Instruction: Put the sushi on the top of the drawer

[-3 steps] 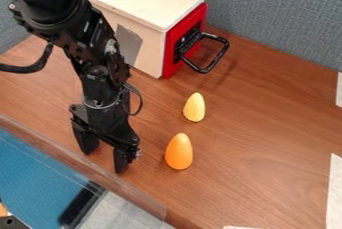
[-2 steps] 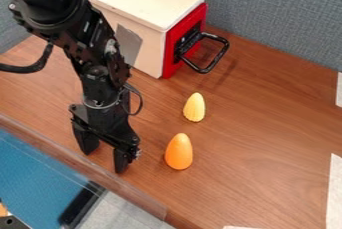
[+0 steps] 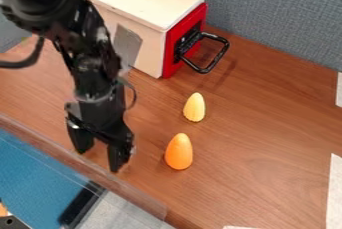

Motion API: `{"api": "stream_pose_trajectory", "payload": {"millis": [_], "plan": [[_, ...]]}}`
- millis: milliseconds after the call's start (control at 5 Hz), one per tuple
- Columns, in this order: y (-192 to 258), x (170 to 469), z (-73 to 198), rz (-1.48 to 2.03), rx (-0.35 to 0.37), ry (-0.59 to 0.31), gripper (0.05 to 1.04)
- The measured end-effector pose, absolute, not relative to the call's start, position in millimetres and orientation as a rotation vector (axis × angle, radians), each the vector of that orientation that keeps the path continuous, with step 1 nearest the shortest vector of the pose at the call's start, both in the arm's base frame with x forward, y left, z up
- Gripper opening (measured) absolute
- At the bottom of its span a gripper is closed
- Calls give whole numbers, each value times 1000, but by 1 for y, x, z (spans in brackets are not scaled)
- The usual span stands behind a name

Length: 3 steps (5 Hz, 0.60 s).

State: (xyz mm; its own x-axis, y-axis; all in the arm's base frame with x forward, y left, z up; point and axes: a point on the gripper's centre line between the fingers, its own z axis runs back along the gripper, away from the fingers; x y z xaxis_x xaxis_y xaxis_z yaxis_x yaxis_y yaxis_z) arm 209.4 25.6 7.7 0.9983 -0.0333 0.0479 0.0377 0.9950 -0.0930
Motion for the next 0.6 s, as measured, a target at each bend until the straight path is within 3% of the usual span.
{"api": "stream_pose_trajectory", "payload": {"millis": [400, 600], "plan": [[40, 225, 63, -72, -118, -196, 999], [53, 239, 62, -95, -82, -240, 999]]}}
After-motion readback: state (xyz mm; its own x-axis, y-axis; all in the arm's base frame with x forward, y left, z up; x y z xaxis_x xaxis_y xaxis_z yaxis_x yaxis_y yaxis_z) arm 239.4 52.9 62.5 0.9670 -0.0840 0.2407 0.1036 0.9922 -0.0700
